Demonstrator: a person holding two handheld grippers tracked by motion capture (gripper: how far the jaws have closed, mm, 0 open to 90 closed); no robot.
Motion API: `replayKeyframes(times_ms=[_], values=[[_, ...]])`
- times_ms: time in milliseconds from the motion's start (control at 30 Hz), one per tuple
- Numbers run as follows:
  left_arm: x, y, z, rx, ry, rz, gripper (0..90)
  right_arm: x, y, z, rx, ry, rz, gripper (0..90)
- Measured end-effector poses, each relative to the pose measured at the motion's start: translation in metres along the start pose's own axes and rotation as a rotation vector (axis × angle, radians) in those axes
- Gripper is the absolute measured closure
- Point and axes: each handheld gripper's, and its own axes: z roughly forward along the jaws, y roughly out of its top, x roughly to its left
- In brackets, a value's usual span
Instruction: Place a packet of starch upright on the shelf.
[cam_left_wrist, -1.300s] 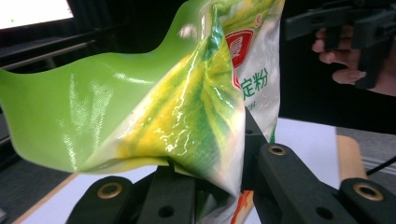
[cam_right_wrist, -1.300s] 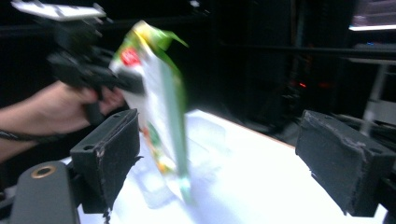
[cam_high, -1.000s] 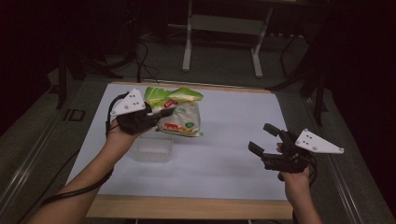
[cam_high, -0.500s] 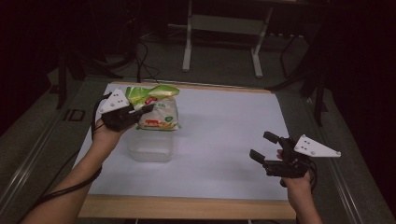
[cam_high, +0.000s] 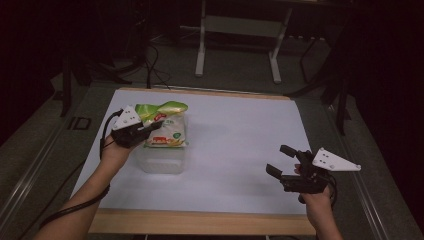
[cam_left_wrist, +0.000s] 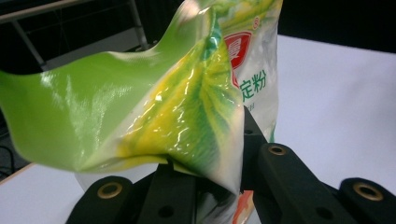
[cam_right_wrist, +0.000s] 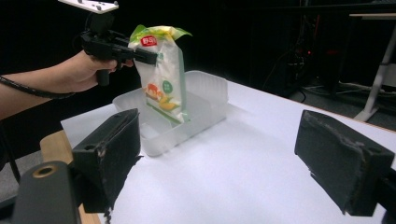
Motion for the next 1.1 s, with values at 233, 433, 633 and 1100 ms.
replayKeyframes(times_ms=[233, 433, 633, 1100], values=[[0.006, -0.008, -0.001, 0.003, 0.002, -0.012, 82.0, 0.0, -0.002, 0.001, 0.006, 0.008, 0.003, 14.2], [0.007, -0.014, 0.002, 0.012, -0.001, -0.024, 82.1, 0.0, -0.004, 0.001, 0.007, 0.009, 0.011, 14.2], [0.005, -0.025, 0.01, 0.06, -0.001, -0.002, 82.2, 0.0, -0.006, 0.003, 0.013, 0.013, 0.013, 14.2], [-0.003, -0.037, 0.025, 0.103, -0.033, -0.001, 82.2, 0.0, -0.011, 0.008, 0.034, 0.032, 0.026, 14.2]])
